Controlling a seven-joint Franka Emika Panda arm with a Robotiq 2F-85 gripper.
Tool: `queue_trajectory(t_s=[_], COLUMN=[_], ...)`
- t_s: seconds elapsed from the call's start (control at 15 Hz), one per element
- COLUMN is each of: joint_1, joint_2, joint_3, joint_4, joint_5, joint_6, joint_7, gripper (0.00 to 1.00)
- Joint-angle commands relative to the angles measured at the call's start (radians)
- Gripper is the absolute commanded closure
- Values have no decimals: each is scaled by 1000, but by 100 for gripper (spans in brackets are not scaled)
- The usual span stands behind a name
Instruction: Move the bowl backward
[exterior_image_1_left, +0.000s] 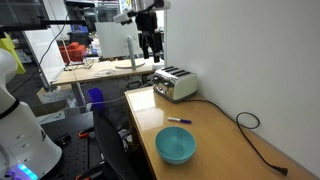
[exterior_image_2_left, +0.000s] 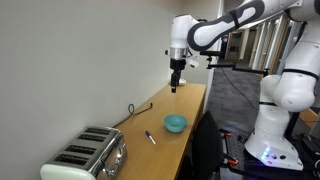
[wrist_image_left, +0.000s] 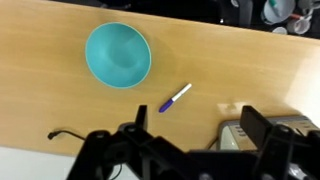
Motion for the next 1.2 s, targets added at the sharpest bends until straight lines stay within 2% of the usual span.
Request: queue_trajectory(t_s=[0.0, 0.13, 0.47, 0.87, 1.13], joint_1=[-20, -29, -42, -69, -86], joint_2=[80, 131, 286, 492, 624], joint_3=[-19, -33, -64, -91, -99], joint_4=[-54, -97, -157, -115, -49], joint_5=[9, 21, 31, 43, 47], joint_6=[73, 118, 324, 487, 528], joint_7=[47, 56, 39, -13, -6], gripper=[0, 0, 0, 0, 0])
